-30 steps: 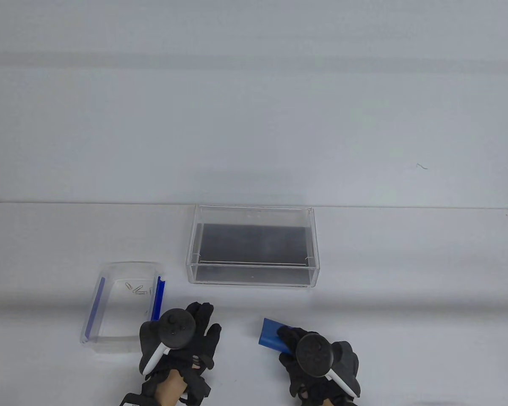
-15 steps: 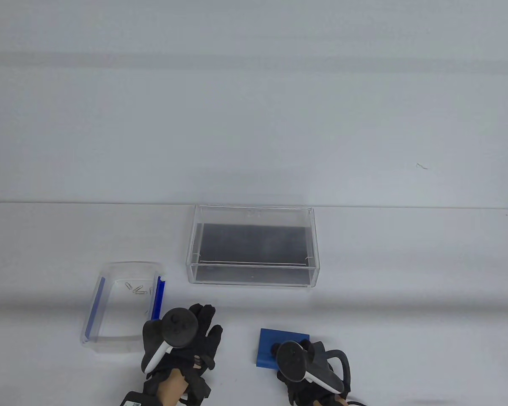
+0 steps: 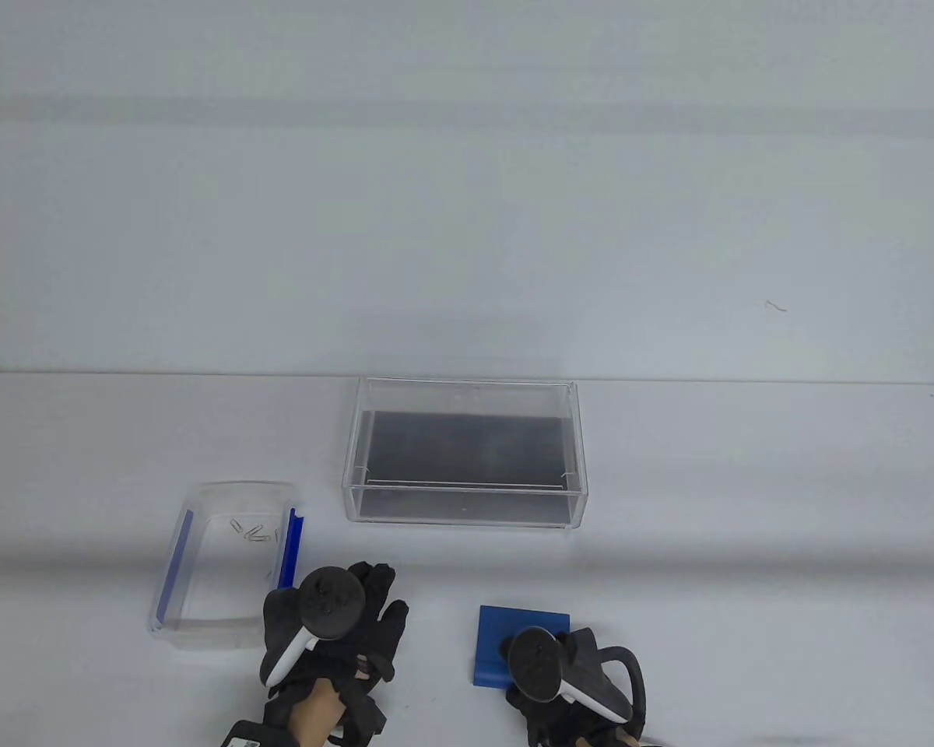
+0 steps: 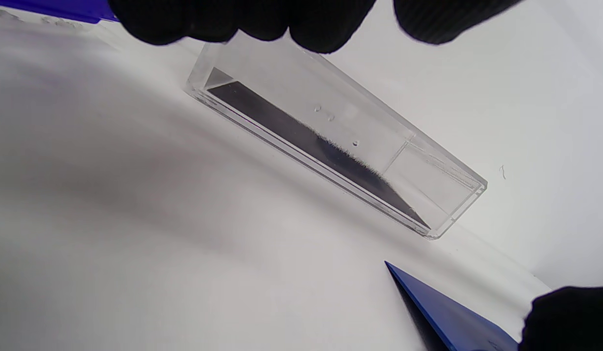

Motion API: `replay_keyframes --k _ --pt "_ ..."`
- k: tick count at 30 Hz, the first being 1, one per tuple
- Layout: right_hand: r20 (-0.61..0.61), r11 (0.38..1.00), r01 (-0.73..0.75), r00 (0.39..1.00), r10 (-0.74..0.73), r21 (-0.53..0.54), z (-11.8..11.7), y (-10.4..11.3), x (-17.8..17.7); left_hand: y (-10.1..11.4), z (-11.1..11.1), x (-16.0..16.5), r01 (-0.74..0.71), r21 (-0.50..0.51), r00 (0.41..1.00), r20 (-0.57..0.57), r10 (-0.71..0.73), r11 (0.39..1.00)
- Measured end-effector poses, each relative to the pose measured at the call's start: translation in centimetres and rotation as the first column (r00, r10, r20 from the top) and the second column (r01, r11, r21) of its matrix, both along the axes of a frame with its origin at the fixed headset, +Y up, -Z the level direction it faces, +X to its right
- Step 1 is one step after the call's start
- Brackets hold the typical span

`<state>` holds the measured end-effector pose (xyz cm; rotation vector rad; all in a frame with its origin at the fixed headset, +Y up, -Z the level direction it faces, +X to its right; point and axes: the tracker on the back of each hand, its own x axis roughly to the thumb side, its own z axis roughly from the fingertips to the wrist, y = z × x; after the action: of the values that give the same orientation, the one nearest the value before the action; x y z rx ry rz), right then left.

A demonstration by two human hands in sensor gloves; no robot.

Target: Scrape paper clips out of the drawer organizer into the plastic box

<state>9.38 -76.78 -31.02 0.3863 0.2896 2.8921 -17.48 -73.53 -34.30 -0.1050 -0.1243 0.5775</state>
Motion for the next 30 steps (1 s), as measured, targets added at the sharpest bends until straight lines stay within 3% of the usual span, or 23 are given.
replay_keyframes --k 8,14,19,22,26,30 --pt "0.106 0.959 0.279 0.953 -0.284 0.056 -0.2 3.2 4.0 0.1 0.0 -0.3 -0.016 0.006 1.0 -0.009 0.016 1.0" --pt "0.202 0.847 0.507 0.823 -0.531 0.162 -0.3 4.7 9.1 0.3 0.0 -0.8 -0.045 0.009 0.999 -0.03 0.045 0.999" --pt "0.295 0.741 0.627 0.68 -0.671 0.239 -0.5 4.2 12.5 0.4 -0.1 -1.1 -0.062 0.009 0.997 -0.039 0.062 0.998" --pt "0.36 0.719 0.65 0.627 -0.691 0.246 -0.7 2.9 13.6 0.3 -0.3 -1.2 -0.063 0.0 0.997 -0.041 0.063 0.998" --pt "0.434 0.752 0.634 0.636 -0.639 0.178 -1.2 1.1 14.2 0.1 -0.6 -1.2 -0.057 -0.012 0.998 -0.041 0.056 0.998" --pt "0.453 0.775 0.611 0.651 -0.609 0.164 -1.4 0.6 14.2 0.1 -0.7 -1.0 -0.043 -0.017 0.998 -0.035 0.043 0.999"
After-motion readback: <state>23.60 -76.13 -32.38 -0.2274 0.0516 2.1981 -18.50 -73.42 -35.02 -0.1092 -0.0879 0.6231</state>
